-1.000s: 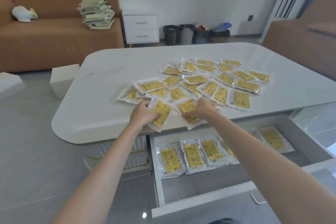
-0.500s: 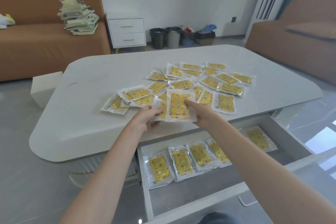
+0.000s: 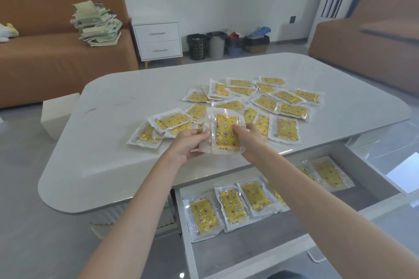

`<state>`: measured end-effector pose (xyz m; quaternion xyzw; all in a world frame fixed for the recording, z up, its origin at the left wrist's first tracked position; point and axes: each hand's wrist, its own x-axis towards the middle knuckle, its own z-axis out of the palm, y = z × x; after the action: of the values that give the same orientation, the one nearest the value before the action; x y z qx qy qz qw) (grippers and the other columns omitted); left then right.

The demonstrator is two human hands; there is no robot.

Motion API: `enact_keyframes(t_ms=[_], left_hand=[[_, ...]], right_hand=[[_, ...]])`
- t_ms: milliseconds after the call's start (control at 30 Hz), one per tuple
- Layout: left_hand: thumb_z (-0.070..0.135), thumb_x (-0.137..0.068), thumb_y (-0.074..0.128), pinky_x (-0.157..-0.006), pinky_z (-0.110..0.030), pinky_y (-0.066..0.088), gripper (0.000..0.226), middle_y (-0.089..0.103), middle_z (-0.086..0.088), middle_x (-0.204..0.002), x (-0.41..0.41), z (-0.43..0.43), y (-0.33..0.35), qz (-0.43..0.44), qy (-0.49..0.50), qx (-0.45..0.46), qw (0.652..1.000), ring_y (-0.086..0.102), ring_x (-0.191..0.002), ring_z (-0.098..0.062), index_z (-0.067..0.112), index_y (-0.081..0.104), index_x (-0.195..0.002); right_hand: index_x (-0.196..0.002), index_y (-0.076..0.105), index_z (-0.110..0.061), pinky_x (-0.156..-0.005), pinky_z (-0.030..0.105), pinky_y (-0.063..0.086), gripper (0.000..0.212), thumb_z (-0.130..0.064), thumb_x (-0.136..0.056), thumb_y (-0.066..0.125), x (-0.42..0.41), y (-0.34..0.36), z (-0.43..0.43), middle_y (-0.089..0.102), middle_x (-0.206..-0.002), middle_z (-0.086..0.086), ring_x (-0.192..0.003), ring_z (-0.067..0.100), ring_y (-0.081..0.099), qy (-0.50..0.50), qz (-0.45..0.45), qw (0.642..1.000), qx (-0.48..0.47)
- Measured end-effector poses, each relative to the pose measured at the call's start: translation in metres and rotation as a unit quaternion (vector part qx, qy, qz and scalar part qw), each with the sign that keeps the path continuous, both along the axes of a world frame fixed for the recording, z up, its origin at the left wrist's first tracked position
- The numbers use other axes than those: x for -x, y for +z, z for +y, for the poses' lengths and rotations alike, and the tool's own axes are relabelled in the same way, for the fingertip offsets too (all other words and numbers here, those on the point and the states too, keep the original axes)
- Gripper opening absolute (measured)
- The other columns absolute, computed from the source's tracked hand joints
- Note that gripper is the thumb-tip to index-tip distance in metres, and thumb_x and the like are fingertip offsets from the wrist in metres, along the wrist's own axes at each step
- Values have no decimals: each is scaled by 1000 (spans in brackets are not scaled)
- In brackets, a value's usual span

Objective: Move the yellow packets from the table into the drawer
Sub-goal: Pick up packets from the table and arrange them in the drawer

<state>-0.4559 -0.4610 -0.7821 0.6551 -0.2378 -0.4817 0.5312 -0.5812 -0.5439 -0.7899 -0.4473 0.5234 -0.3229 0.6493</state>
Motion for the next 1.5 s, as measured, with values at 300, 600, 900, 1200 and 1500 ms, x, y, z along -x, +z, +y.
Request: enact_keyframes(t_ms=[300,600,900,1200,1500], left_hand=[[18,-96,43,-98,-32,37,32,54,-11,-130,-67,-24,-15,-469,90,-27,878,47,-122,-26,13,60,-123],[23,-101,27,-107,-39,19,41,30,1,-153,-110,-51,-27,-644,-14,-140,752,21,-139,-25,26,39,-141],[40,-91,35,-114,-46,7,62,23,-8,-153,-113,-63,-10,-564,-162,-254,769,13,-142,-23,19,22,-148],[66,-75,59,-103,-37,30,84,29,-13,-139,-119,-57,0,-531,-133,-278,789,27,-129,-31,14,40,-138],[64,-73,66,-98,-40,32,84,49,-12,-133,-108,-46,-8,-525,-54,-240,815,43,-125,-32,9,40,-132]], right_hand=[[-130,39,-13,-83,37,49,39,-29,-96,50,-10,-9,0,57,-109,6,-97,23,58,9,79,997,22],[-130,27,-9,-58,29,42,35,-24,-101,40,-14,-14,0,53,-100,8,-66,14,49,98,216,960,151],[-142,15,-4,-81,28,39,86,-13,-81,74,-18,2,-1,38,-142,17,-121,29,47,173,262,942,115],[-137,37,0,-82,28,39,77,-15,-75,80,-11,2,-5,48,-133,14,-120,27,48,160,279,943,82],[-141,34,-1,-85,28,38,80,-8,-75,79,-8,2,-5,46,-137,14,-125,29,46,174,255,949,65]])
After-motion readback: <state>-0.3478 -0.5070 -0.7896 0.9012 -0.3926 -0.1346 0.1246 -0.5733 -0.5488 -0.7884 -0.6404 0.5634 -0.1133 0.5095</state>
